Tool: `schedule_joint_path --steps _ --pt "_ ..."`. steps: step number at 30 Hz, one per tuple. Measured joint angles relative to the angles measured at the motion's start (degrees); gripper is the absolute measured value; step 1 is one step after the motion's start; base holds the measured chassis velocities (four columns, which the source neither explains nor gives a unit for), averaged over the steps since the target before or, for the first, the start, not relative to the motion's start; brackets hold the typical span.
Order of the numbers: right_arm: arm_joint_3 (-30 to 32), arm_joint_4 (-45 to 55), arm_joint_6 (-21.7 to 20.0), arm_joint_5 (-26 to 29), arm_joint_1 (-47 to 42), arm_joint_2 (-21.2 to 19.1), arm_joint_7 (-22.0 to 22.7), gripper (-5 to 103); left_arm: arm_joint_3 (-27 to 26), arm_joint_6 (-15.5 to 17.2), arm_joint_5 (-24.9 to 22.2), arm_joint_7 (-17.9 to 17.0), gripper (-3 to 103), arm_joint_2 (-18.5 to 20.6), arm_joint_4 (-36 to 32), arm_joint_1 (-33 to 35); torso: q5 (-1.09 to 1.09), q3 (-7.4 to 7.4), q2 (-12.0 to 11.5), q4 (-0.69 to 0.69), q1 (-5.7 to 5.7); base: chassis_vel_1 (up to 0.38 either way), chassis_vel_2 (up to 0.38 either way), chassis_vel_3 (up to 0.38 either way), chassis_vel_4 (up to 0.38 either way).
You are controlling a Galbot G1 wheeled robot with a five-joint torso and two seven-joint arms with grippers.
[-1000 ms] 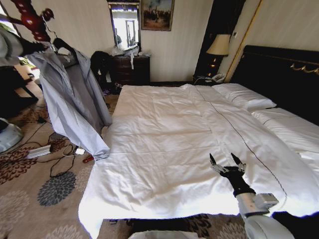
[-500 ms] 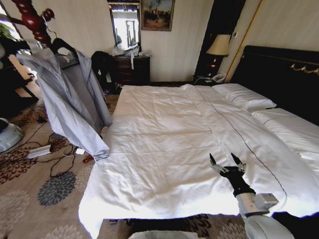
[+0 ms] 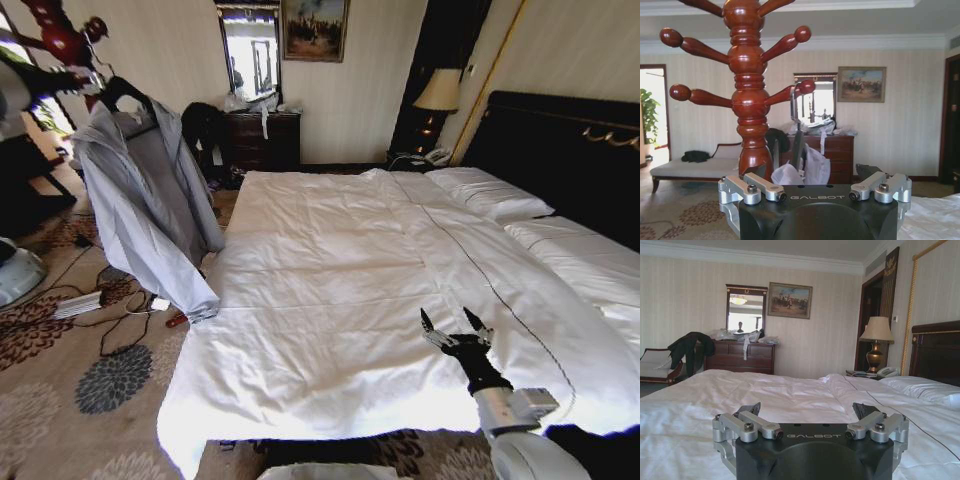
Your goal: Pick up the clothes from the bed and hang them on the clothes hanger.
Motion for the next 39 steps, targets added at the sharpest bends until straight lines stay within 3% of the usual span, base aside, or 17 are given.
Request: schedule_joint_path --steps 2,4,8,14,16,17,20,22,24,25,27,29,30,33,34,36,39 --pt "0.0 0.0 0.0 0.0 0.0 0.0 0.0 100 0.2 0.1 0.2 0.0 100 -1.1 -1.4 -0.5 0.0 0.0 0.0 0.0 0.0 0.0 0.0 0.0 0.0" --pt "0.0 0.0 0.0 0.0 0.0 0.0 0.0 100 0.7 0.5 0.6 -0.1 100 -5.5 -7.3 -2.1 0.0 0.0 0.0 0.01 0.0 0.0 0.0 0.0 0.0" --pt "0.0 0.0 0.0 0.0 0.0 0.0 0.0 100 0.9 0.9 1.0 -0.6 100 -9.9 -12.5 -3.2 0.0 -0.01 0.0 0.0 -0.01 0.0 0.0 0.0 0.0" --pt "0.0 0.0 0.0 0.0 0.0 0.0 0.0 100 1.9 1.0 10.1 -0.7 100 -21.6 -24.3 -3.2 -0.01 -0.01 0.0 0.02 0.0 0.0 0.0 0.0 0.0" --pt "0.0 0.0 0.0 0.0 0.0 0.0 0.0 100 2.0 0.9 10.7 -0.6 100 -22.9 -25.7 -3.2 -0.01 -0.01 0.0 0.02 -0.01 0.0 0.0 0.0 0.0" --pt "0.0 0.0 0.0 0.0 0.0 0.0 0.0 100 2.3 0.4 12.9 0.4 100 -27.0 -30.6 -2.7 0.0 -0.01 0.0 -0.01 -0.01 0.0 0.0 0.0 0.0" --pt "0.0 0.0 0.0 0.0 0.0 0.0 0.0 100 2.8 -0.3 15.2 1.3 100 -30.3 -33.8 -2.3 0.02 -0.01 0.0 -0.02 0.0 0.0 0.0 0.0 0.0" --pt "0.0 0.0 0.0 0.0 0.0 0.0 0.0 100 3.7 -1.2 17.2 2.5 100 -35.1 -37.2 -1.6 0.01 -0.01 0.0 -0.01 -0.01 0.0 0.0 0.0 0.0" --pt "0.0 0.0 0.0 0.0 0.0 0.0 0.0 100 6.0 -2.2 22.5 3.8 100 -40.4 -39.6 -1.1 0.02 -0.01 0.0 0.0 -0.01 0.0 0.0 0.0 0.0" --pt "0.0 0.0 0.0 0.0 0.0 0.0 0.0 100 6.0 -2.2 22.5 3.8 100 -40.4 -39.6 -1.1 0.02 -0.01 0.0 0.0 -0.01 0.0 0.0 0.0 0.0" --pt "0.0 0.0 0.0 0.0 0.0 0.0 0.0 100 10.0 -3.7 30.9 5.7 100 -47.0 -42.9 -0.4 0.0 -0.01 0.0 0.03 -0.01 0.0 0.0 0.0 0.0" --pt "0.0 0.0 0.0 0.0 0.0 0.0 0.0 100 15.7 -4.5 35.5 6.5 100 -54.2 -45.9 0.0 0.03 -0.01 0.0 0.0 -0.01 0.0 0.0 0.0 0.0" --pt "0.0 0.0 0.0 0.0 0.0 0.0 0.0 100 15.7 -4.5 35.5 6.5 100 -54.2 -45.9 0.0 0.03 -0.01 0.0 0.0 -0.01 0.0 0.0 0.0 0.0" --pt "0.0 0.0 0.0 0.0 0.0 0.0 0.0 100 22.2 -6.5 44.4 8.1 100 -61.4 -46.4 -0.3 0.01 -0.01 0.0 0.0 -0.01 0.0 0.0 0.0 0.0" --pt "0.0 0.0 0.0 0.0 0.0 0.0 0.0 100 25.5 -8.3 49.5 9.4 100 -65.2 -46.4 -0.3 -0.01 0.0 0.0 0.01 -0.01 0.0 0.0 0.0 0.0" --pt "0.0 0.0 0.0 0.0 0.0 0.0 0.0 100 26.8 -9.2 51.1 10.2 100 -66.8 -46.4 -0.2 0.0 0.0 0.0 0.01 -0.01 0.0 0.0 0.0 0.0" --pt "0.0 0.0 0.0 0.0 0.0 0.0 0.0 100 31.4 -13.3 55.2 14.5 100 -71.0 -46.2 1.3 0.02 -0.01 0.0 0.0 -0.01 0.0 0.0 0.0 0.0"
